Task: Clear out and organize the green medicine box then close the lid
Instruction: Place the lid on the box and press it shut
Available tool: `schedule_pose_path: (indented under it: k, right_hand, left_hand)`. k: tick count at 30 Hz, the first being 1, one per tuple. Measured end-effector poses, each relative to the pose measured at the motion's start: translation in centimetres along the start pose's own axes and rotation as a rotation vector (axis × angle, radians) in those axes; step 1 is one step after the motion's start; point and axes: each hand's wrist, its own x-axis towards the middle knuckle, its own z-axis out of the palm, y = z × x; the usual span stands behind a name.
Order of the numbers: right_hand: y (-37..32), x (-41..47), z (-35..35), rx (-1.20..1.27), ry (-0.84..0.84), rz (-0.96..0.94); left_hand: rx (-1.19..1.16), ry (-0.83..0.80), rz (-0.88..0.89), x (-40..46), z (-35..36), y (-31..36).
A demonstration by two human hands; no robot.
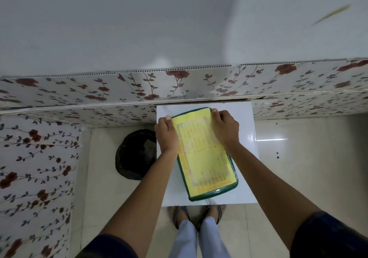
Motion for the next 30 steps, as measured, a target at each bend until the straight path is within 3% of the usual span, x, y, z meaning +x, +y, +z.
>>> schedule_pose_path:
  k: [4,8,16,30]
  right_hand:
    - [3.2,-4.8,-1.7,-0.04,-0.05,0.137]
    - [5.5,-8.9,-1.3,-0.009,0.072,0.22]
    - [6.4,-8.4,-0.3,-0.07,0.143,0.264]
    - [5.7,-8.8,-0.4,-0.251,0.13,0.17]
  left_hand:
    - [-0.02,-0.033,-0.169,-5.1,-1.3,-2.6]
    - [-0.061,0.08,-0.293,-10.8,-0.5,-3.6]
    - [0.064,0.125,-0.287,-11.3,-0.1,-3.4]
    - [0.02,0.094,-0.323,-11.3,-0.2,-3.1]
